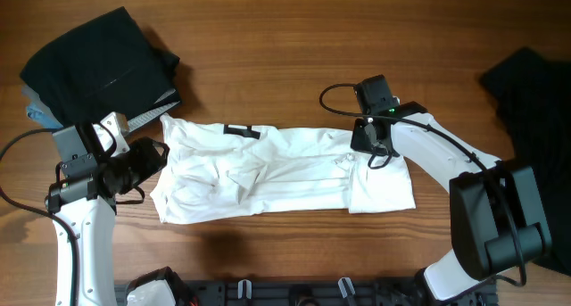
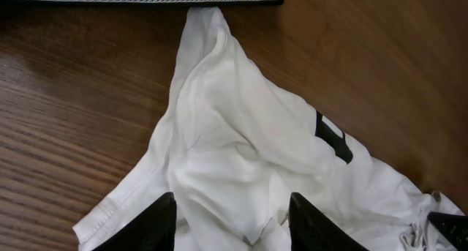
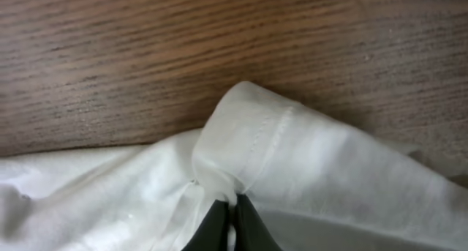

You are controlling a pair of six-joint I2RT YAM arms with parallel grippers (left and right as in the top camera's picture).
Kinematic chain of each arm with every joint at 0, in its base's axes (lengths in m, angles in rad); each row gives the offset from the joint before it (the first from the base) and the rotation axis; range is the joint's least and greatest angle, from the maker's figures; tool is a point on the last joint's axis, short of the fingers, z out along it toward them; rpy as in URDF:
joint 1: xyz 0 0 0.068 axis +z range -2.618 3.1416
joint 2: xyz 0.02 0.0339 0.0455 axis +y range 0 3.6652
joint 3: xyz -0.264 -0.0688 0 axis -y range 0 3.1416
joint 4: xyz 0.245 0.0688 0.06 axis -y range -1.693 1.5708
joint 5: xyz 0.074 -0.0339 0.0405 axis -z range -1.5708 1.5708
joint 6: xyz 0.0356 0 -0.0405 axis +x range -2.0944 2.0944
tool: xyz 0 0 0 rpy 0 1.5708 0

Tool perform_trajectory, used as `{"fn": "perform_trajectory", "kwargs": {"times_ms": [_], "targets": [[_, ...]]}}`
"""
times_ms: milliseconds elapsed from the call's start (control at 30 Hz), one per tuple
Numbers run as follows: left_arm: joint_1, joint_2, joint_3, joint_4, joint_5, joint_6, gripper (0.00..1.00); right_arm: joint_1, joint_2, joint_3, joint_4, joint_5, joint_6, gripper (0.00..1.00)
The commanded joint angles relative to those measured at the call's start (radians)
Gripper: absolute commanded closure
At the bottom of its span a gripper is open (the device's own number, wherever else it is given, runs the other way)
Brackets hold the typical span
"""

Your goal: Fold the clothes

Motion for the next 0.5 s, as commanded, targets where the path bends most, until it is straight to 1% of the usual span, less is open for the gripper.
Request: {"fn": "perform_trajectory", "kwargs": {"times_ms": [0, 200, 433, 467], "targets": [[0.000, -0.011, 0.001, 0.000, 0.019, 0.020, 0.51, 0.002, 0.000, 0.031, 0.015, -0.037, -0.109, 0.96], [0.000, -0.011, 0.001, 0.000, 0.019, 0.020, 0.51, 0.001, -0.072, 0.049, 0.053, -0.173, -0.248, 0.96], [0.001, -0.011, 0.001, 0.000, 0.019, 0.020, 0.51, 0.002, -0.090, 0.046, 0.025, -0.312, -0.266, 0.95], [0.000, -0.011, 0.001, 0.000, 0.019, 0.020, 0.51, 0.002, -0.090, 0.046, 0.028, -0.333, -0.276, 0.92]]}}
